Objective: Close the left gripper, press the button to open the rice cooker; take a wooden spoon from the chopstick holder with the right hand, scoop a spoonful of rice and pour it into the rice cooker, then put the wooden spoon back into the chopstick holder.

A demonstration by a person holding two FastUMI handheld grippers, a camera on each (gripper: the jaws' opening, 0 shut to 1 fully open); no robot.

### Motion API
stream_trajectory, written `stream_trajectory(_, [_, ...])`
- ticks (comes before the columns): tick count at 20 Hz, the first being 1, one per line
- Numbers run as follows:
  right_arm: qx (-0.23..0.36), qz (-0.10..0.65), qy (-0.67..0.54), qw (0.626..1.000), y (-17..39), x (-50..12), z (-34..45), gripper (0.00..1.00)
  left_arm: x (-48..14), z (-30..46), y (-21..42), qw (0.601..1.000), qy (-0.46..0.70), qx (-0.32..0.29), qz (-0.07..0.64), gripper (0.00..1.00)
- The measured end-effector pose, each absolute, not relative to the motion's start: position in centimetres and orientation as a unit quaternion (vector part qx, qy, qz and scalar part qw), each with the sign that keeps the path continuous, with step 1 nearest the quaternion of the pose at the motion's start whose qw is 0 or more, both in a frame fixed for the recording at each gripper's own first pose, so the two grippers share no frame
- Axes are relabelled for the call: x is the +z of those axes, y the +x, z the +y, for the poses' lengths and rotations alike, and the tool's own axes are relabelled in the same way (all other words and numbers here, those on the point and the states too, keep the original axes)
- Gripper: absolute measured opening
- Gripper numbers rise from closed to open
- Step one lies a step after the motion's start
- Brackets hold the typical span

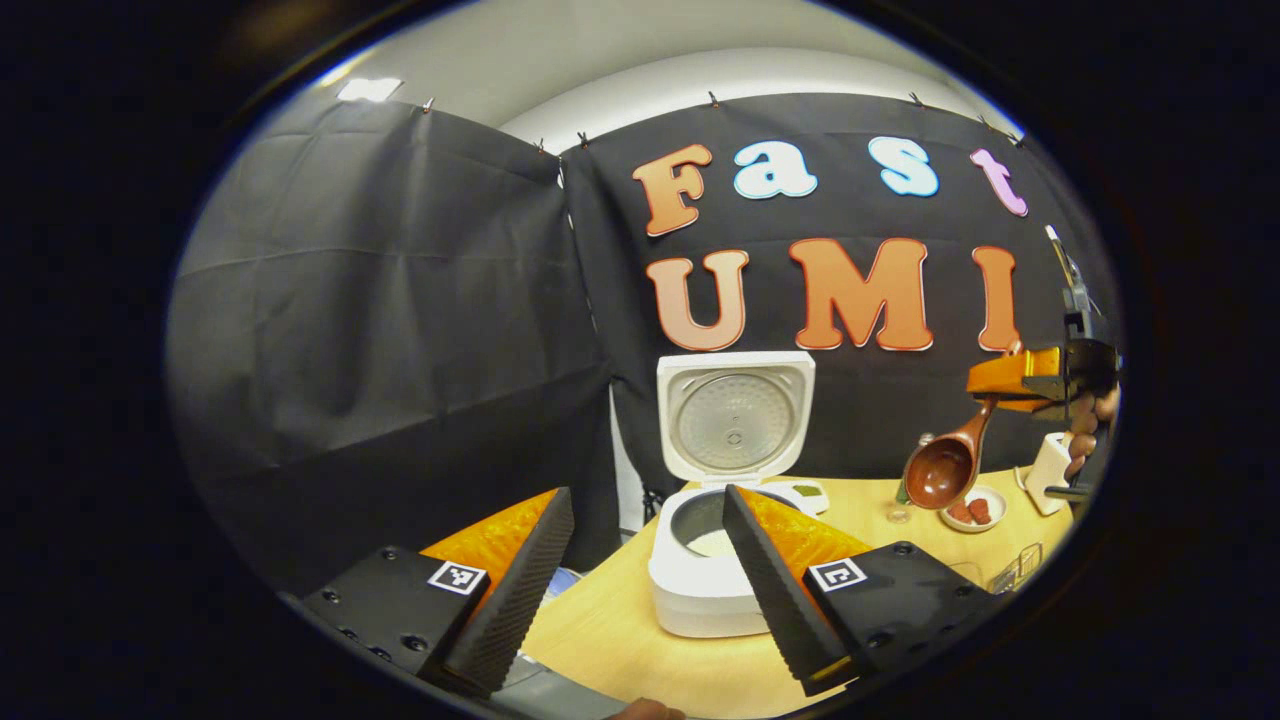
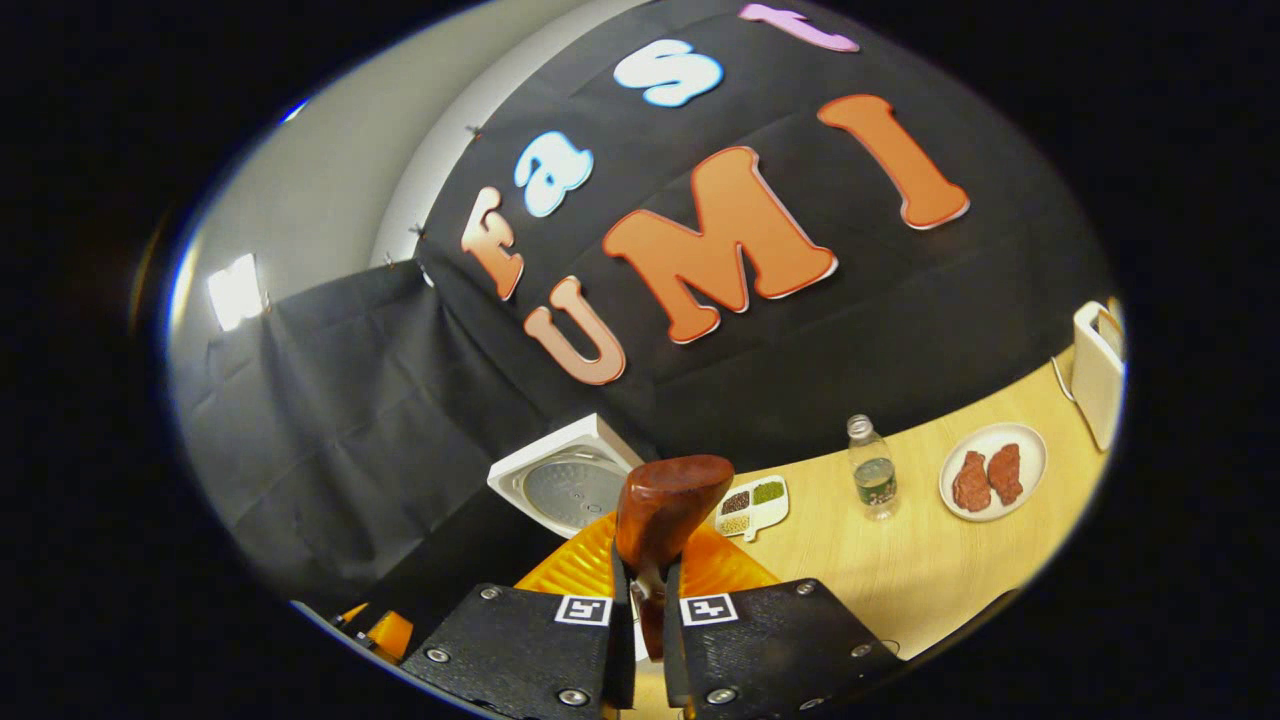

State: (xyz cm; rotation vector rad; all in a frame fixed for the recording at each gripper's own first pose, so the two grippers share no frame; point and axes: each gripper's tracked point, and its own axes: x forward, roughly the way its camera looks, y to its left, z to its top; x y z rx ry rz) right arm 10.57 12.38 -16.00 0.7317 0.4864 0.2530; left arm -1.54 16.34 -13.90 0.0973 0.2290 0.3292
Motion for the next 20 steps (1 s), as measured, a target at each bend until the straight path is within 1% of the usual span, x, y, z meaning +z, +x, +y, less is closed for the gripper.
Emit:
stream_trajectory(2, [0.09,0.231,0.365,0.898,9.4,-16.8,9.0,0.11,-13.5,15.0,-0.9,0.981,0.046,0.151,0.108,1.0])
stream_trajectory(5, [0.038,0.219,0.349,0.91,7.1,-18.1,3.5,0.11,-13.5,13.3,0.2,0.984,0.048,0.131,0.106,1.0])
stream_trajectory(6, [0.019,0.218,0.345,0.913,6.0,-18.6,1.8,0.11,-13.5,12.6,0.6,0.986,0.048,0.123,0.106,0.97])
stream_trajectory(7, [0.001,0.221,0.344,0.913,5.8,-19.5,-0.2,0.11,-13.6,11.9,0.9,0.986,0.048,0.116,0.107,0.97])
stream_trajectory(8, [-0.016,0.228,0.344,0.911,4.9,-20.4,-1.4,0.11,-14.1,11.0,1.1,0.987,0.048,0.108,0.112,1.0])
stream_trajectory(9, [-0.03,0.228,0.345,0.91,4.1,-21.0,-2.7,0.11,-14.1,10.2,1.4,0.987,0.05,0.101,0.113,0.97])
stream_trajectory(11, [-0.057,0.231,0.342,0.909,3.0,-22.2,-5.2,0.12,-14.1,8.6,2.0,0.988,0.051,0.087,0.114,1.0])
stream_trajectory(13, [-0.081,0.233,0.334,0.91,1.8,-23.6,-7.5,0.11,-14.2,7.2,2.5,0.989,0.049,0.076,0.117,1.0])
stream_trajectory(15, [-0.096,0.234,0.328,0.91,0.6,-24.5,-9.2,0.12,-14.1,6.0,2.9,0.989,0.046,0.07,0.12,0.96])
stream_trajectory(18, [-0.112,0.244,0.317,0.91,-1.3,-26.7,-11.0,0.12,-14.3,5.2,3.1,0.989,0.051,0.068,0.122,0.97])
stream_trajectory(19, [-0.118,0.248,0.316,0.908,-1.9,-27.4,-11.5,0.13,-14.3,4.9,3.2,0.989,0.052,0.067,0.124,0.97])
stream_trajectory(20, [-0.125,0.252,0.314,0.907,-2.6,-28.1,-11.9,0.13,-14.3,4.8,3.2,0.988,0.054,0.068,0.124,1.0])
